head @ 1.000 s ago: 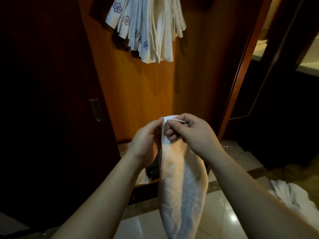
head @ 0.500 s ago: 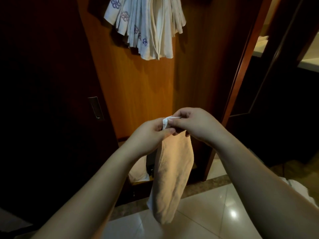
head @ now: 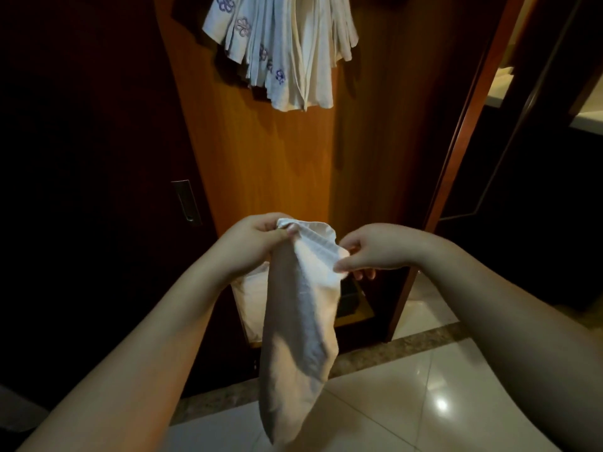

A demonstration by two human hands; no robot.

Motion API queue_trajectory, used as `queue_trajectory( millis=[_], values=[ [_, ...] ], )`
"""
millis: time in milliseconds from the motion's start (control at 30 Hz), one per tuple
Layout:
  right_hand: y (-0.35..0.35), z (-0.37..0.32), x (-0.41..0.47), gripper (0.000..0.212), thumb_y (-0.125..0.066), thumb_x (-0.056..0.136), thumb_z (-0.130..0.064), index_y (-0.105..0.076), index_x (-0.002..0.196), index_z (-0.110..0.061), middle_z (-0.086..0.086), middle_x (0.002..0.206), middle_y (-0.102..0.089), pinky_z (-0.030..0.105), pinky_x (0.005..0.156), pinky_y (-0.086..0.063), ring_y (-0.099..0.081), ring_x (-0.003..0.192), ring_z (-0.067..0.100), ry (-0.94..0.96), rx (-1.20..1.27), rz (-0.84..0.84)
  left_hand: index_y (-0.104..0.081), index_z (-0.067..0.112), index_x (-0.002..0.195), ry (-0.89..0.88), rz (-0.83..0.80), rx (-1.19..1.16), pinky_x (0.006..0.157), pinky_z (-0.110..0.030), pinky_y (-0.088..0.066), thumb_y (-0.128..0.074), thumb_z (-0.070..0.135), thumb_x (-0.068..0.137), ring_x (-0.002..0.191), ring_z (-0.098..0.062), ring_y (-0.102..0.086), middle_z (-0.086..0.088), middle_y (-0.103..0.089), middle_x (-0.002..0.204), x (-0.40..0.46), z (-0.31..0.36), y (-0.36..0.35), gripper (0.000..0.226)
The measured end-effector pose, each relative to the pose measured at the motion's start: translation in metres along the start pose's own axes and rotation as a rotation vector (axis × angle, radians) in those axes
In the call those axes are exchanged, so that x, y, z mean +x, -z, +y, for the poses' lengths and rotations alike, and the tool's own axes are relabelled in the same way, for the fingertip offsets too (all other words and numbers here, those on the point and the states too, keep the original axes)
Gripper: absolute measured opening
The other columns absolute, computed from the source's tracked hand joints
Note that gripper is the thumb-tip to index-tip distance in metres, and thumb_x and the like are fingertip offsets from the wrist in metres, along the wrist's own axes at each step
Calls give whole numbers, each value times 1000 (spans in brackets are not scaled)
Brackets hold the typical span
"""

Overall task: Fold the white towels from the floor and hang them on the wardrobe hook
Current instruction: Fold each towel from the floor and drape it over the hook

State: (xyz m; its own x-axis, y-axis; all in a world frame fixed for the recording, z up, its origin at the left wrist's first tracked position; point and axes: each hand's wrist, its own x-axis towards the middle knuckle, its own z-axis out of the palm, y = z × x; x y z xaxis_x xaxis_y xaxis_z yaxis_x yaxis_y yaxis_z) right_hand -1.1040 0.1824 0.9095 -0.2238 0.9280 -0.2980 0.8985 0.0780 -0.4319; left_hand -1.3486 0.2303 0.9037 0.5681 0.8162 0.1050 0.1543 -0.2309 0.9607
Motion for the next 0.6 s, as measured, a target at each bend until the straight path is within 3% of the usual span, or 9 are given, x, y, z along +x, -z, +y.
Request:
queue_trajectory(
  millis=[100,233,367,500,600],
  values=[
    [0,16,8,38,-63,92,-58,-67,119,-32,-22,99,-59,19,69,-42,-57,86,1,-28,-219,40,-74,14,94,8,9,-91,68,-19,-54,-63,23,95,82,-14,-68,-4,-72,89,-2,-4,10,14],
    [-8,37,10,46,-59,94,-57,-64,129,-28,-13,115,-52,25,80,-51,-52,98,5,13,-430,67,-78,21,94,1,7,-143,76,-25,-55,-70,31,88,90,-18,-69,-6,-74,96,-4,-5,25,14],
    [3,50,2,42,-58,95,-56,-64,125,-28,-11,120,-54,19,70,-43,-51,106,7,25,-478,393,-79,27,97,-3,37,-108,78,-25,-54,-64,38,87,93,-14,-70,1,-75,97,-5,-10,39,21],
    [3,44,-7,12,-64,90,-48,-58,92,-39,-17,101,-62,18,68,-43,-60,92,1,99,25,625,-78,31,96,13,149,-147,87,-37,-51,-65,45,85,99,-19,-68,1,-73,100,-6,-14,48,22],
    [-5,40,-8,15,-69,92,-41,-54,91,-40,-15,86,-65,13,56,-46,-62,78,-6,136,304,744,-77,31,93,-28,182,-168,84,-36,-51,-63,44,86,91,-15,-67,5,-72,93,-6,-13,47,20]
  ],
)
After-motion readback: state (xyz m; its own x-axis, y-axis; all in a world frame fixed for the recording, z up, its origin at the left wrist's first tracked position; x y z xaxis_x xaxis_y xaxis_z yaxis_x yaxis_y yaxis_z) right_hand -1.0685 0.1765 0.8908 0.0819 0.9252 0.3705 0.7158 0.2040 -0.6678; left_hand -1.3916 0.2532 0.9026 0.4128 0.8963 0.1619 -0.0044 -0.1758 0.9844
